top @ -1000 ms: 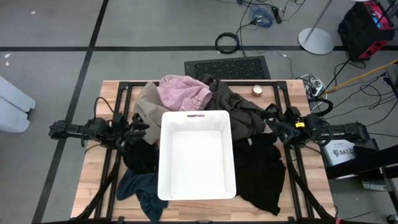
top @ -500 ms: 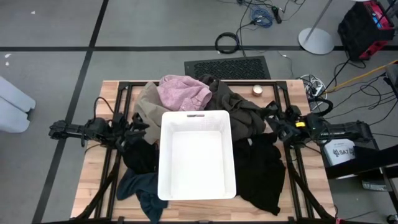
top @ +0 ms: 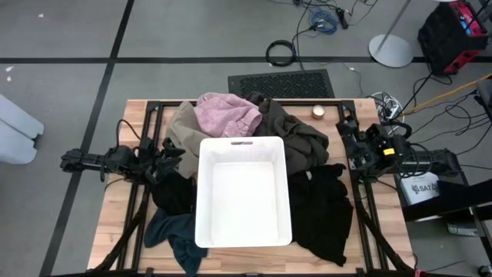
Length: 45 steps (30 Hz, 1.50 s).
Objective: Sort clothes
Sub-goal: Put the pink shirt into the white laundry bin
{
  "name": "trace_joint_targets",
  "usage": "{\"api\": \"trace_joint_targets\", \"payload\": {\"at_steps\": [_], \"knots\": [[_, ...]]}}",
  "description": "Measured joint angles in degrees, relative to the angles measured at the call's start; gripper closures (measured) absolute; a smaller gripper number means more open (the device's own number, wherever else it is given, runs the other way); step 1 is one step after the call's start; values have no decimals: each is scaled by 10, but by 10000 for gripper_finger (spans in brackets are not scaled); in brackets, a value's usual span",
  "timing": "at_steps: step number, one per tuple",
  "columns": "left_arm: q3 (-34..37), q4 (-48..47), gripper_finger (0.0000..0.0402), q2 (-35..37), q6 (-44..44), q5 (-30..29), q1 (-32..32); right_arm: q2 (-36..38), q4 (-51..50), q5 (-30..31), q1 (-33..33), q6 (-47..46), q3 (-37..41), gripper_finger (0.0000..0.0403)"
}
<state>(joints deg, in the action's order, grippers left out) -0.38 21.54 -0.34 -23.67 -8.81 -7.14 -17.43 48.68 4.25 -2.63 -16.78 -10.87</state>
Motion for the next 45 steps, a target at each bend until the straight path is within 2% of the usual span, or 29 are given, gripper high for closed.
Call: {"api": "trace_joint_targets", "payload": {"at_steps": [6,13,21,28,32,39,45], "knots": [[0,1,207,0,-1,4,0,0,-9,-6,0,22,-31,161],[0,-27,208,0,-30,53,0,-62,-21,-88,1,30,-94,161],[0,-126,208,0,-76,73,-34,-232,-23,-94,20,55,-196,161],[0,-188,208,0,-75,72,-71,-391,-41,-166,52,56,-313,161],[0,-203,208,0,-53,66,-76,-476,-88,-166,78,57,-392,161],[0,-196,208,0,46,14,-76,-621,-226,-166,129,103,-566,161],[0,-196,208,0,80,14,-76,-729,-348,-164,148,134,-705,161]]}}
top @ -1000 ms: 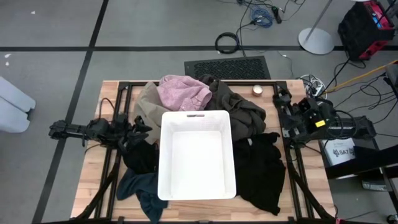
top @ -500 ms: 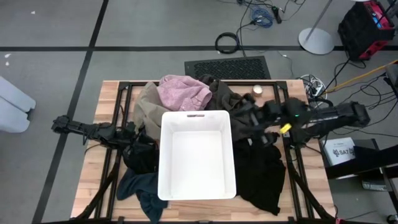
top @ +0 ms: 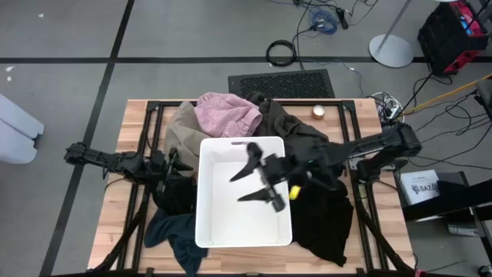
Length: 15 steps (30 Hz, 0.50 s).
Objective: Sort clothes
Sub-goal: Put the pink shirt into the white laundry bin
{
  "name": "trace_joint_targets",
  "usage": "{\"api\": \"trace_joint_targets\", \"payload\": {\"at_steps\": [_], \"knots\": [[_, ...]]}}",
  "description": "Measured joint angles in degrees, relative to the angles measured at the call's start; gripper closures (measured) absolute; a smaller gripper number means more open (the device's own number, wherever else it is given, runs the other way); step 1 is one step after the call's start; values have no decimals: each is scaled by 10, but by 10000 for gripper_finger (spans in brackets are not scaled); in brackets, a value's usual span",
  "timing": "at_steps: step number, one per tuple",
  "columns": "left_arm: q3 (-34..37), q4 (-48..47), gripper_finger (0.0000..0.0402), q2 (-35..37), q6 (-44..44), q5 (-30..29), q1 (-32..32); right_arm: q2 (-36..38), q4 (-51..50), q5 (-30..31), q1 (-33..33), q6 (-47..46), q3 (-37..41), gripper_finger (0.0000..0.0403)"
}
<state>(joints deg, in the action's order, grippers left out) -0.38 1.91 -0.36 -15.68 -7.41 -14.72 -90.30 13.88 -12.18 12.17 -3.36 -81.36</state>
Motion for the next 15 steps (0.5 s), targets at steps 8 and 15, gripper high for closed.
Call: {"api": "trace_joint_targets", "payload": {"at_steps": [8,15], "knots": [[0,-5,208,-1,0,25,0,-91,-85,2,0,13,-114,161],[0,-6,208,-3,-1,26,0,-99,-138,116,-11,26,-130,161]]}}
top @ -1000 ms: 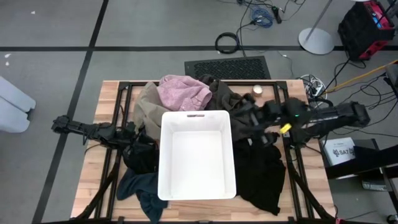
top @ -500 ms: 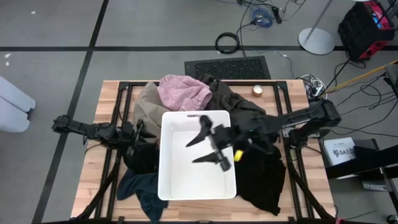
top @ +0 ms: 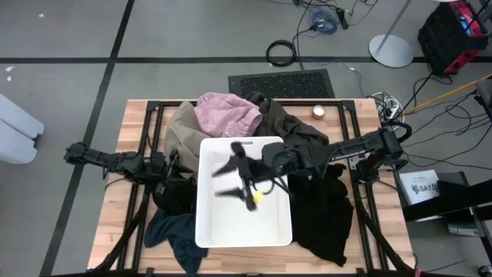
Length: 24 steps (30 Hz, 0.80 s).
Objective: Sort clothes
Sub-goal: Put the pink shirt into the white laundry bin
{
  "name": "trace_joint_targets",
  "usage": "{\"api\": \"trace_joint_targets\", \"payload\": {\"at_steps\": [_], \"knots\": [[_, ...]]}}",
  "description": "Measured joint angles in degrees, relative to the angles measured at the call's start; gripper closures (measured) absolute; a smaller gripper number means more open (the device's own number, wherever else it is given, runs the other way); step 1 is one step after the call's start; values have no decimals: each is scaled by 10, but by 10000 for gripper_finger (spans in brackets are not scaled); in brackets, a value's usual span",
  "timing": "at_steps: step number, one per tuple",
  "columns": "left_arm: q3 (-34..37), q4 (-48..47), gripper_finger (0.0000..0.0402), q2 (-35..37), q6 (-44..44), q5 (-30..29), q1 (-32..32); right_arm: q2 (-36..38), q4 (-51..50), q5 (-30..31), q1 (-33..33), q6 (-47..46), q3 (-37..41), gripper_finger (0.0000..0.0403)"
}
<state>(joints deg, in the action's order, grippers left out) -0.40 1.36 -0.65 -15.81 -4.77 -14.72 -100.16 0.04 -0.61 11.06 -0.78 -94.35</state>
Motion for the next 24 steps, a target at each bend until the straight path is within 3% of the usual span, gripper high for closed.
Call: {"api": "trace_joint_targets", "payload": {"at_steps": [3,5,12,17,24], "knots": [[0,0,208,-5,-2,0,0,9,-3,93,-25,-15,0,161],[0,-1,208,-11,-2,1,0,17,-24,110,-57,-50,-1,161],[0,-1,208,-32,3,0,0,28,-188,33,-218,-231,0,161],[0,2,208,-35,36,-16,0,26,-269,34,-312,-261,0,161],[0,9,208,-35,87,-63,1,-1,-352,-3,-371,-258,0,161]]}}
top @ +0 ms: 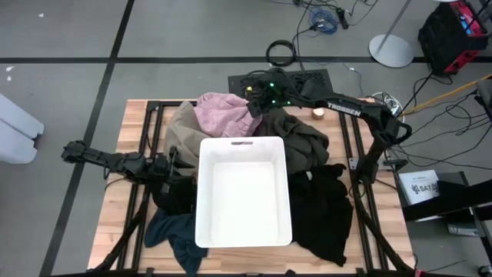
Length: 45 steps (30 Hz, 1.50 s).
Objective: Sort clothes
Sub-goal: Put the pink shirt into the white laundry bin
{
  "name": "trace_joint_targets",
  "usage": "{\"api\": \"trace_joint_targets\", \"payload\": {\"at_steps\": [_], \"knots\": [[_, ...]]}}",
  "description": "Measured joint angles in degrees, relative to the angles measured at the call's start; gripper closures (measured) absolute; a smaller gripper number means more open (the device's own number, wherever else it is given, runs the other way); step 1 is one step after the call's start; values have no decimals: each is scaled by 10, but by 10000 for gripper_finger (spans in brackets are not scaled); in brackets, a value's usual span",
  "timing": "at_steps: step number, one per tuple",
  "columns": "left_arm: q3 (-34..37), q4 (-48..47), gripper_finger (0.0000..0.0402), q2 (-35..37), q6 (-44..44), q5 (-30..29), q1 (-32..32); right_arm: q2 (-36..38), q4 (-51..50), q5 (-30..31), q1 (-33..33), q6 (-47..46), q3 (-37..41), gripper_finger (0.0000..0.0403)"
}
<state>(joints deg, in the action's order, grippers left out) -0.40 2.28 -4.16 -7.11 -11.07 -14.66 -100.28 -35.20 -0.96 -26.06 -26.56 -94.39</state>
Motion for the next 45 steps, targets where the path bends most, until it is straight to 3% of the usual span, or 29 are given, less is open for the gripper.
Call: {"api": "trace_joint_targets", "payload": {"at_steps": [8,14,24,30,38,40,43,45], "knots": [[0,0,208,0,-6,-1,0,-80,-19,-83,-21,13,0,161],[0,0,208,0,-14,-1,0,-110,-14,-76,-25,37,0,161],[0,0,208,0,-15,2,0,-108,-19,53,-11,129,-22,161],[0,0,208,0,-15,3,0,-111,-58,26,-11,95,-27,161],[0,0,208,-1,-15,3,0,-154,-59,64,-6,96,-26,161],[0,0,208,-1,-15,3,0,-159,-57,104,-1,92,-26,163],[0,0,208,-1,-15,3,0,-160,-60,151,4,93,-26,192],[0,0,208,-1,-15,3,0,-158,-56,155,5,96,-26,236]]}}
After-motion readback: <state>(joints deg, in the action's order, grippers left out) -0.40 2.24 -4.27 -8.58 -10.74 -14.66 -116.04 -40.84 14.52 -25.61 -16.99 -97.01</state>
